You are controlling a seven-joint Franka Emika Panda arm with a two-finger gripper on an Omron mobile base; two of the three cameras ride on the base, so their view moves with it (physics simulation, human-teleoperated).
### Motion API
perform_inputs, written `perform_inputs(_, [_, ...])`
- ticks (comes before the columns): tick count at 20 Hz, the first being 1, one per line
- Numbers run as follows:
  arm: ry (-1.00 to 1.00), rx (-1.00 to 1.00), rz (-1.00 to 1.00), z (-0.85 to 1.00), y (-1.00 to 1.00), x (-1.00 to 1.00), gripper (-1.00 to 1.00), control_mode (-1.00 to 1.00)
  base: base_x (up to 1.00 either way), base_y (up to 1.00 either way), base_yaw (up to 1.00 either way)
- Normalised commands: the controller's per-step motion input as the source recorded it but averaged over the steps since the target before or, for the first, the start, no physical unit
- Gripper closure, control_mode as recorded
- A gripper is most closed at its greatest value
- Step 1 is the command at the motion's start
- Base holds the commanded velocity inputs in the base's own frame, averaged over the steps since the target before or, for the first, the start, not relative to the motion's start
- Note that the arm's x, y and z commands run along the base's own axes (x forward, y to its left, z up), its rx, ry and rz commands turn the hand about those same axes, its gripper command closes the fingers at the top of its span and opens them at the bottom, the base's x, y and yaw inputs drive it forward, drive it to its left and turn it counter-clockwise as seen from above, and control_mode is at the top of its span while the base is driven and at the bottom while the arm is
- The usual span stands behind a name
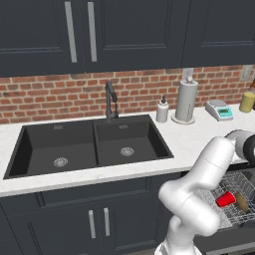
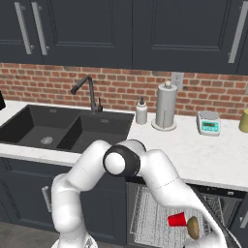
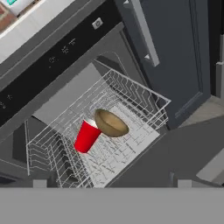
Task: Pick up the cup and bowl from the counter, place them in the dishwasher, and close the dishwasher door.
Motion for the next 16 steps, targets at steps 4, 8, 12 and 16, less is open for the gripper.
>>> perform_inputs(4, [0.01, 0.02, -0.04, 0.00, 0.00, -0.57, -1.00, -1.00, 0.00, 0.00, 0.00])
perform_inputs(8, [-0.09, 0.10, 0.00, -0.35, 0.00, -0.53, -1.00, -1.00, 0.00, 0.00, 0.00])
perform_inputs(12, [-0.18, 0.13, 0.01, -0.68, 0.00, -0.34, -1.00, -1.00, 0.00, 0.00, 0.00])
perform_inputs(16, [-0.21, 0.11, 0.02, -0.49, 0.00, -0.28, -1.00, -1.00, 0.00, 0.00, 0.00])
